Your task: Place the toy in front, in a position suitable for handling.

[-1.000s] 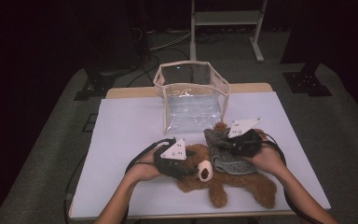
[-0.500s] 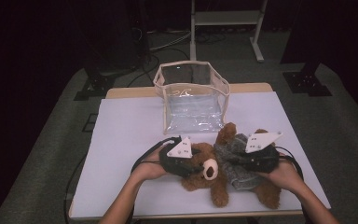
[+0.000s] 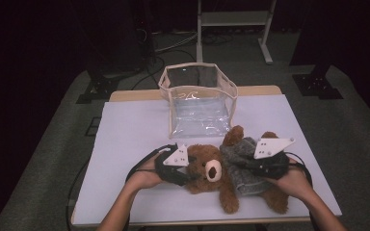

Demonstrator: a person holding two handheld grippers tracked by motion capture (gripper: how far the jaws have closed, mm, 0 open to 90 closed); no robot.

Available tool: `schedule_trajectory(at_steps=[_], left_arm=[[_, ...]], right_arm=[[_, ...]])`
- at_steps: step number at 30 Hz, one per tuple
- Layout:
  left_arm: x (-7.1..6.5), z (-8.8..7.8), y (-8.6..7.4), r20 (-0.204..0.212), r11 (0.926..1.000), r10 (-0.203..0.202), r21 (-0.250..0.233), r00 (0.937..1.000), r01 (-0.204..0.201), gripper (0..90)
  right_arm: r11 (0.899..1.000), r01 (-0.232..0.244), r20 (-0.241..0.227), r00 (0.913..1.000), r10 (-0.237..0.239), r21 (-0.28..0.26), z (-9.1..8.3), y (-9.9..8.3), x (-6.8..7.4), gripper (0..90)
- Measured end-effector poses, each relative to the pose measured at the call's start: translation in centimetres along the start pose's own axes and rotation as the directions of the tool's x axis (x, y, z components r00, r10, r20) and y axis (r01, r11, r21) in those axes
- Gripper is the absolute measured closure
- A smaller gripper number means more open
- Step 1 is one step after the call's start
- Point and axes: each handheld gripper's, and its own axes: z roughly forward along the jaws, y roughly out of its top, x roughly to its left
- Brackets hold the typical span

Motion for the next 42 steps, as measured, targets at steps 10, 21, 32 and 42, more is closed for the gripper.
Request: schedule_trajectory(at_steps=[10, 21, 32, 42], left_arm=[[0.1, -0.5, 0.2, -0.01, 0.9999, 0.015, 0.004, 0.9998, -0.015, 44.7], [0.0, 0.7, 0.1, -0.005, 0.9994, 0.009, 0.032, 0.9999, -0.009, 48.8], [0.0, 0.9, 0.1, -0.007, 0.9993, -0.002, 0.037, 1.0, 0.002, 48.6], [0.0, 1.2, -0.4, -0.005, 0.9993, -0.014, 0.034, 0.9999, 0.014, 48.6]], right_arm=[[0.998, 0.038, 0.031, 0.9987, -0.039, 0.055, 1.6, -1.7, 0.9, 79.9], [1.0, -0.019, 0.101, 0.9948, 0.016, 0.025, 0.0, -2.2, -1.1, 79.8], [0.997, 0.029, -0.025, 0.9992, -0.031, -0.075, 0.9, -0.4, 1.6, 79.6], [0.999, -0.004, -0.007, 1.0, 0.003, -0.042, 0.7, -2.4, 1.4, 79.3]])
